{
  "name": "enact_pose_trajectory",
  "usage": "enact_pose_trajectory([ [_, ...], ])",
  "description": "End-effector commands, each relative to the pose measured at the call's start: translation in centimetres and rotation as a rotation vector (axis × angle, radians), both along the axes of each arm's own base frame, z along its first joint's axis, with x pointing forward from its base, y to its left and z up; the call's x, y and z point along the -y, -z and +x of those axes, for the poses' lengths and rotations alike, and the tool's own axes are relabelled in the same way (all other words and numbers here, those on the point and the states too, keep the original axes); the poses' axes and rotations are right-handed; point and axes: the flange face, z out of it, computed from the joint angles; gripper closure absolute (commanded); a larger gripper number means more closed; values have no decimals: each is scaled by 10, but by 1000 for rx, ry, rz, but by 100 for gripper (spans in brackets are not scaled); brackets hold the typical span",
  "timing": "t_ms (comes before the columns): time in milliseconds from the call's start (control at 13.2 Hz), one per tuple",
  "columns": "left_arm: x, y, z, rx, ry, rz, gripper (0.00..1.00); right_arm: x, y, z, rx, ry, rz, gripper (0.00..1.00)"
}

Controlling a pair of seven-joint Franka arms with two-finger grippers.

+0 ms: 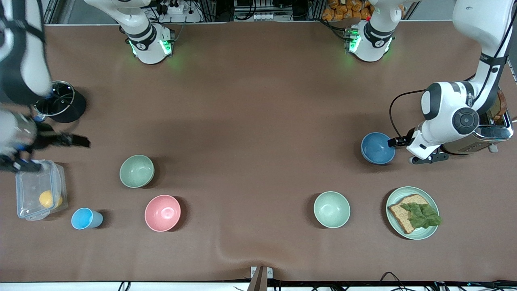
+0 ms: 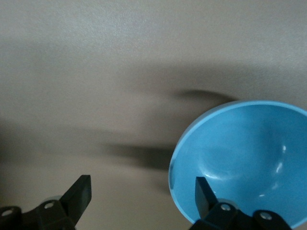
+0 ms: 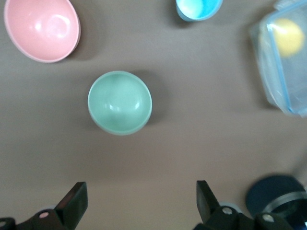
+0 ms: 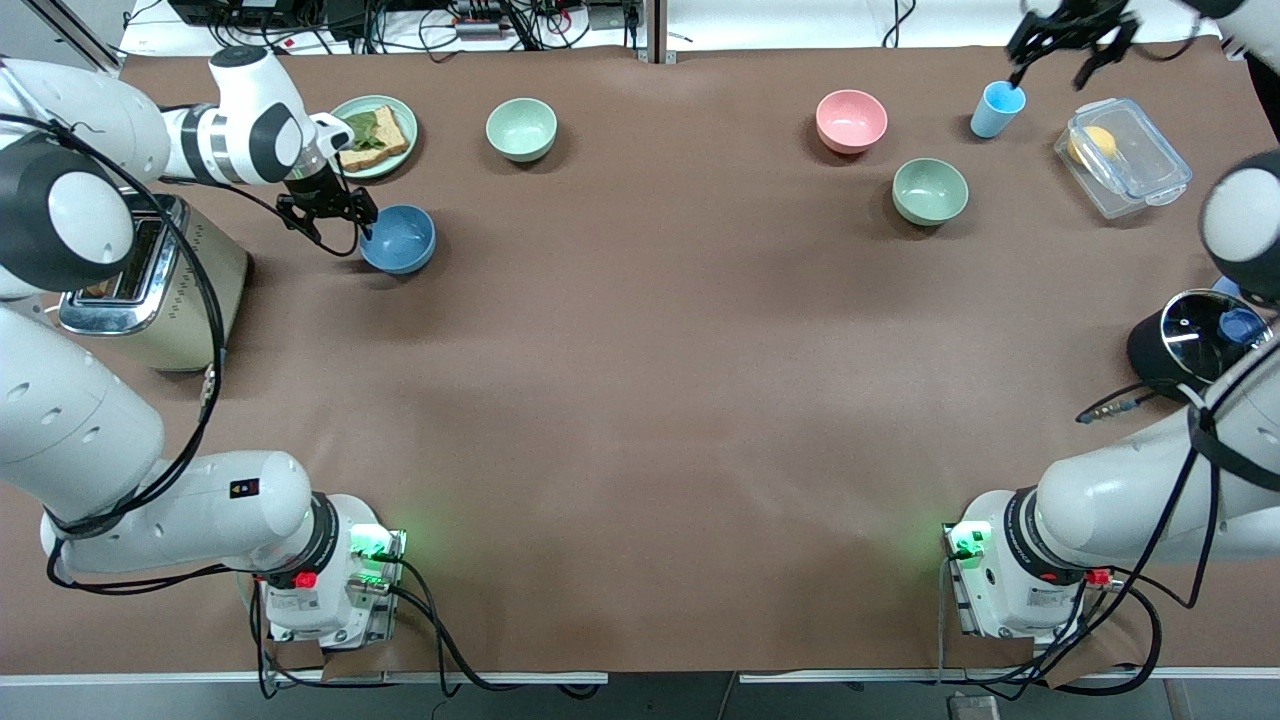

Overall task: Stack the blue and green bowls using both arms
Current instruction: 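Grasp the blue bowl rim with the left gripper while the right grasps the green bowl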

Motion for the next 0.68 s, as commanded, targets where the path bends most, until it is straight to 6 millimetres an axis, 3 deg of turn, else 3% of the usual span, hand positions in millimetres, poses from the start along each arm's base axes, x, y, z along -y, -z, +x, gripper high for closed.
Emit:
enact_pose_trajectory([
  [0,0,6,1,4,29,2,14,1,80,36,42,-116,25,0],
  [227,1,12,2,-4,31,-1,26,-2,122,45,57,-180,44,0],
  [453,4,16,2,-10,34,-2,67,-18,181,25,106,-203,30,0],
  [605,4,15,4,-7,34,-3,93,-26,205,13,109,-256,29,0],
])
